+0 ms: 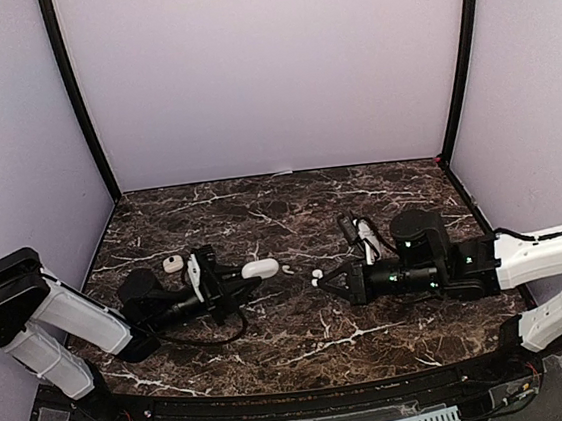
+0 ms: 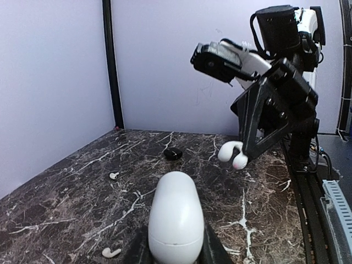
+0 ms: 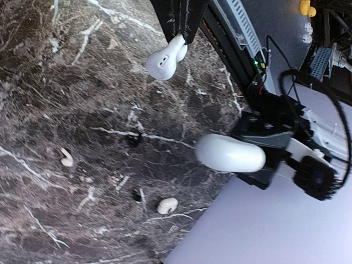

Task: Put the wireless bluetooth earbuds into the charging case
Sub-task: Place the left earbud at the center of the board.

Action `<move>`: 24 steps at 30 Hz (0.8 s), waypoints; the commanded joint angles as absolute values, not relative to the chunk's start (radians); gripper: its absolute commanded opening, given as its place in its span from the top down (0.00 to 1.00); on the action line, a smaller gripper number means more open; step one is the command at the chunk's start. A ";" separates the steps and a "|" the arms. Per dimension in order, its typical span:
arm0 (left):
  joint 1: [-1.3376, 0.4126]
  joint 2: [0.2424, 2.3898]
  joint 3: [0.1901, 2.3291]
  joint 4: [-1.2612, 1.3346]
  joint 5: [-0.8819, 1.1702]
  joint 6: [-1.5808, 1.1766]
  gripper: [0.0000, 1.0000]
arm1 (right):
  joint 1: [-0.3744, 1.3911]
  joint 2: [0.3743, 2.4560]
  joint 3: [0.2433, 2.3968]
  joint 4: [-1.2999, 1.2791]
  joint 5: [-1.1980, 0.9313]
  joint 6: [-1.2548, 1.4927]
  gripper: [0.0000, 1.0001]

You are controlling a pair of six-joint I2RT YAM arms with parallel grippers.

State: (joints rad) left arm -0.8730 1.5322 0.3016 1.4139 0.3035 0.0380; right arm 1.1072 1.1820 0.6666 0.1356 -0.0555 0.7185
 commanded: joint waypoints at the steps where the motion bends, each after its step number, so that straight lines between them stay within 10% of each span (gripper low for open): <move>1: -0.847 1.401 0.259 1.270 0.314 -0.083 1.00 | 1.076 1.230 0.593 0.127 -0.069 0.735 1.00; 24: -0.827 1.176 0.168 1.041 0.278 -0.041 1.00 | 1.074 1.464 0.390 0.565 -0.106 1.025 1.00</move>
